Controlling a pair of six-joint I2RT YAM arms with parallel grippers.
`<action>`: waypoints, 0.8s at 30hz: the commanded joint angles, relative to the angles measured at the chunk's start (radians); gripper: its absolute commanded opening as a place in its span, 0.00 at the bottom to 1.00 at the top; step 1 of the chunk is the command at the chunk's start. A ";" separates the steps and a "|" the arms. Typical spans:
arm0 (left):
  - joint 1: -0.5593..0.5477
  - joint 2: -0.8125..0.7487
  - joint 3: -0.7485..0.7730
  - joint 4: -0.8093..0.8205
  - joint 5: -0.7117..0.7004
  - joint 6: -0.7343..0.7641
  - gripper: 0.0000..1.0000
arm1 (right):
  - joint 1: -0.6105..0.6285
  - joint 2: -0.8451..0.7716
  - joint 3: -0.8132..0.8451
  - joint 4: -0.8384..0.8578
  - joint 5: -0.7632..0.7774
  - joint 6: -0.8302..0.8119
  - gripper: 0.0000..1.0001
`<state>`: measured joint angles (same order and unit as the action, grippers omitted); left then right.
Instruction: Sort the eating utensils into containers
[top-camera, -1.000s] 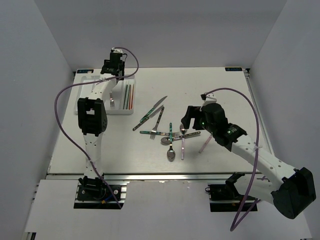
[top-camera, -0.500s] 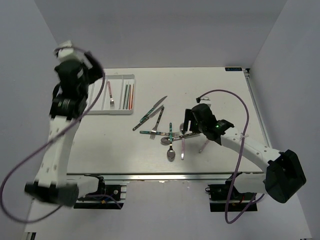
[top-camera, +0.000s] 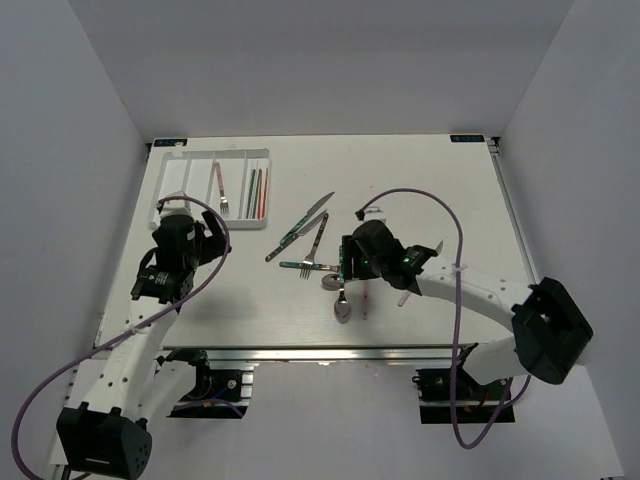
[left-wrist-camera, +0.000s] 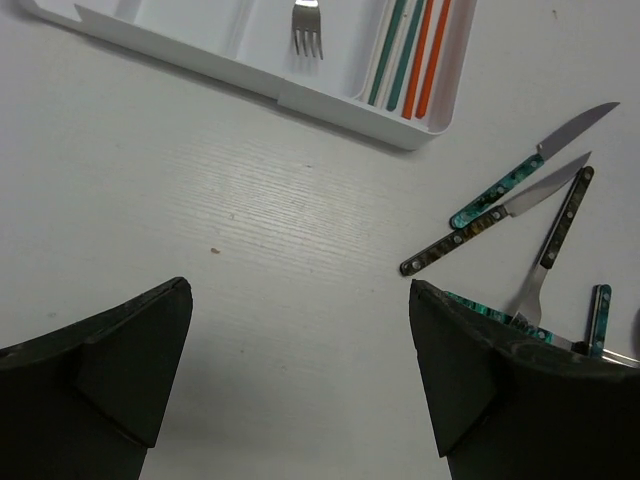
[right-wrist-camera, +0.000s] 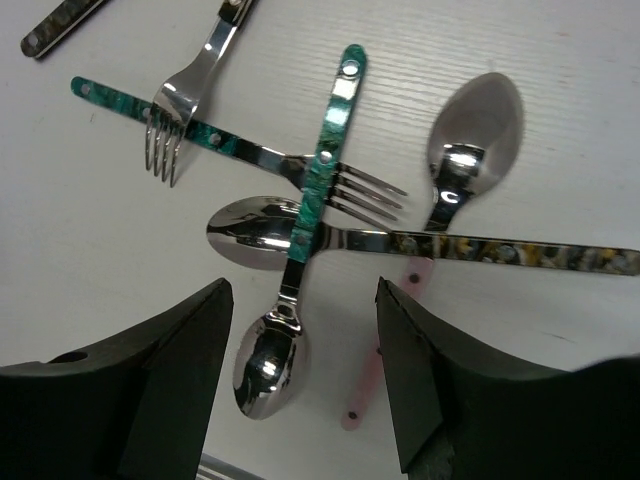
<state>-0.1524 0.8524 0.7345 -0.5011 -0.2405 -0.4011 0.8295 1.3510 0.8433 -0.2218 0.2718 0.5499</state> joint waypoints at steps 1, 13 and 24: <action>-0.001 0.014 0.031 0.052 0.095 -0.007 0.98 | 0.029 0.074 0.101 0.030 -0.003 -0.021 0.65; -0.001 0.062 0.036 0.044 0.158 -0.008 0.98 | 0.043 0.102 0.132 -0.042 0.125 0.057 0.66; -0.336 0.341 0.287 0.007 0.018 -0.070 0.98 | -0.047 0.019 0.088 -0.051 0.142 0.116 0.69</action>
<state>-0.3428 1.1130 0.8825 -0.4934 -0.1314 -0.4385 0.8368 1.4418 0.9451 -0.2714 0.4057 0.6445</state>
